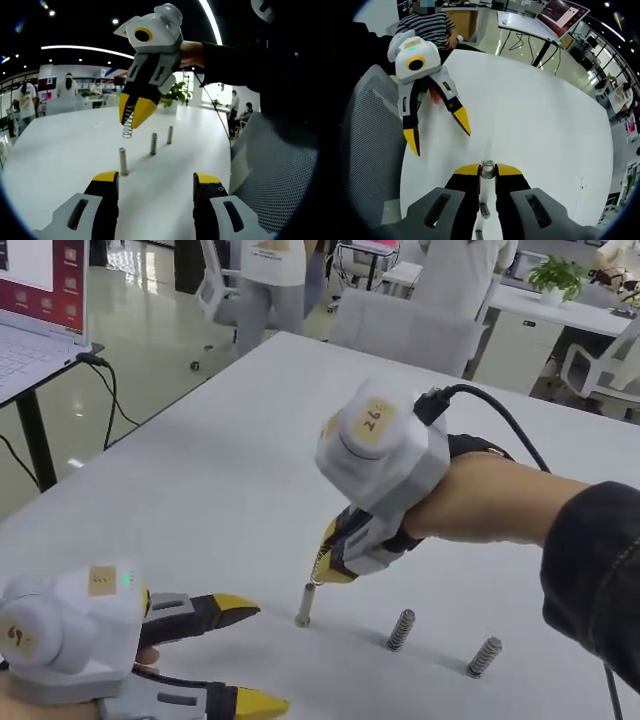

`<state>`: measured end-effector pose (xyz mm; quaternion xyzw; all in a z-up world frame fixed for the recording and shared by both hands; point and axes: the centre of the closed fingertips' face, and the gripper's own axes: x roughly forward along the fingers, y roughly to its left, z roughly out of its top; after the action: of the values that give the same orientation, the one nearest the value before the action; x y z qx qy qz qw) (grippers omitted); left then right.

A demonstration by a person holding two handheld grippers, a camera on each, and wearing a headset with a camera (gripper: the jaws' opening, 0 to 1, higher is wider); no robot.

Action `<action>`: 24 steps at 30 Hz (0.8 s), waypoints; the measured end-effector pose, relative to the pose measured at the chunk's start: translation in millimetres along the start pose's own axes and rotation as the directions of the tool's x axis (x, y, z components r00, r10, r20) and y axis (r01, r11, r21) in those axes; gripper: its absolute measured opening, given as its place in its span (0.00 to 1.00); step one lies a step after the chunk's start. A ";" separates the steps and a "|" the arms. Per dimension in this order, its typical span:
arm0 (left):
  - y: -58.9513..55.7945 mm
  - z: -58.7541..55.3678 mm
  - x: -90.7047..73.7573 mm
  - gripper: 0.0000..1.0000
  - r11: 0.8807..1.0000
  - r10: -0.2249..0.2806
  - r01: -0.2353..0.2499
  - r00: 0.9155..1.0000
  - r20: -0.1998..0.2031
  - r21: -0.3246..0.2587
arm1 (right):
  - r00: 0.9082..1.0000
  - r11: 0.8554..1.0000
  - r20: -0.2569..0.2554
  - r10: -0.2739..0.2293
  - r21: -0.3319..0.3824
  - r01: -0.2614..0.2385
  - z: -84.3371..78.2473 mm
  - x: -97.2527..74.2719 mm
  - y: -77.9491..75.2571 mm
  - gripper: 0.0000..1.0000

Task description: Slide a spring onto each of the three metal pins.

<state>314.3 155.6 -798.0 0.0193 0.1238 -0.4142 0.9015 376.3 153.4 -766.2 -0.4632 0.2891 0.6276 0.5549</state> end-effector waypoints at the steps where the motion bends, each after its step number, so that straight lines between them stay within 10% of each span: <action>1: 0.7 0.0 -0.6 0.56 1.000 0.002 -0.002 1.000 0.001 -0.001 | 1.000 1.000 0.000 -0.001 0.001 0.001 0.0 0.6 -1.0 0.08; 24: 9.0 -0.8 -7.1 0.60 1.000 0.030 -0.030 0.999 0.016 -0.008 | 0.999 1.000 -0.040 0.027 0.004 -0.027 -6.1 22.4 -2.9 0.08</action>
<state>316.4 166.8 -797.7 0.0145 0.1177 -0.4002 0.9087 381.7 158.4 -788.4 -0.4707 0.3073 0.6254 0.5412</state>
